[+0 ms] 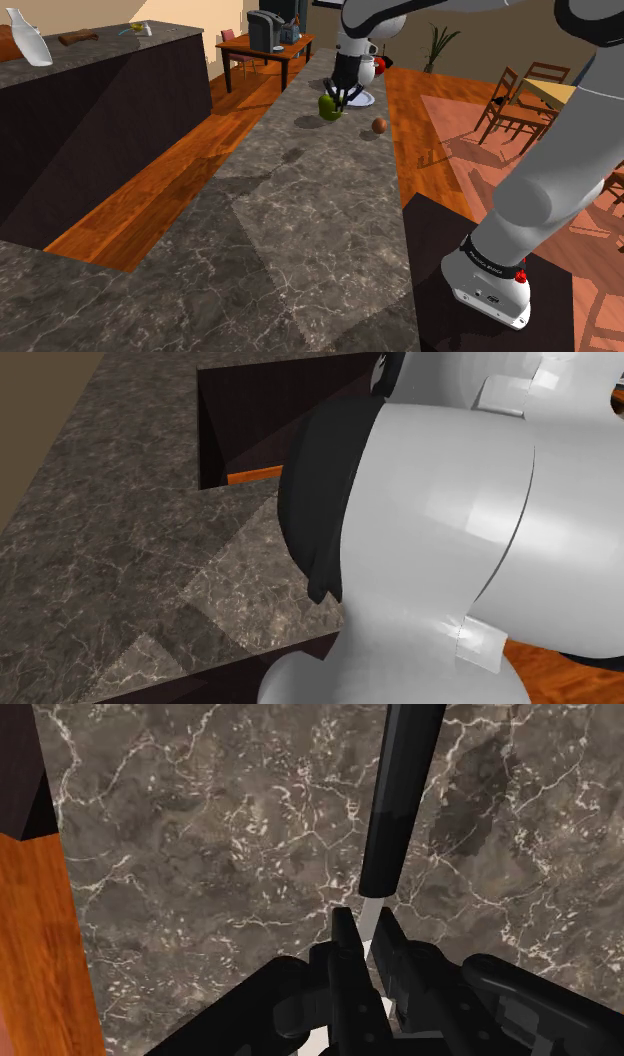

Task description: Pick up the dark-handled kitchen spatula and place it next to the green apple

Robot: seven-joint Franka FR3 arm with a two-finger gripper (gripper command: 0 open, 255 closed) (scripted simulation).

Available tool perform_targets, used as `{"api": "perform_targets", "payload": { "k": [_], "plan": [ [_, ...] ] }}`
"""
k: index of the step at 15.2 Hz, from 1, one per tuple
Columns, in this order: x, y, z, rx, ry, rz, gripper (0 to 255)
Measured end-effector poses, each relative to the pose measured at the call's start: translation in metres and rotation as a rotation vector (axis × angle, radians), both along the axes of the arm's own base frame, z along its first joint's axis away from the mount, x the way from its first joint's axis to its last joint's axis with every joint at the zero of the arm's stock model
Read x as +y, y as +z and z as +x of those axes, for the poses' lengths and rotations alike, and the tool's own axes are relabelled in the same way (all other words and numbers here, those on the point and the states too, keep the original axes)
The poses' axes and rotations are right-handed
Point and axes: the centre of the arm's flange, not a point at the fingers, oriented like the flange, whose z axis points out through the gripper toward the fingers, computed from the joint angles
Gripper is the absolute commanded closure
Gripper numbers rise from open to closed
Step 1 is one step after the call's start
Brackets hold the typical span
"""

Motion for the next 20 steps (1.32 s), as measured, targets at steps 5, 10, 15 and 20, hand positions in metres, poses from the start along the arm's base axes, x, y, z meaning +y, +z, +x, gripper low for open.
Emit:
{"api": "perform_targets", "payload": {
  "k": [5, 10, 15, 20],
  "plan": [
    [-0.067, 0.0, 0.019, 0.0, 0.0, 0.0, 255],
    [-0.128, 0.0, 0.04, 0.0, 0.0, 0.0, 255],
    [-0.17, -0.012, 0.051, 0.0, 0.0, -0.001, 255],
    [-0.17, -0.035, 0.051, 0.0, 0.001, -0.001, 255]
  ]
}}
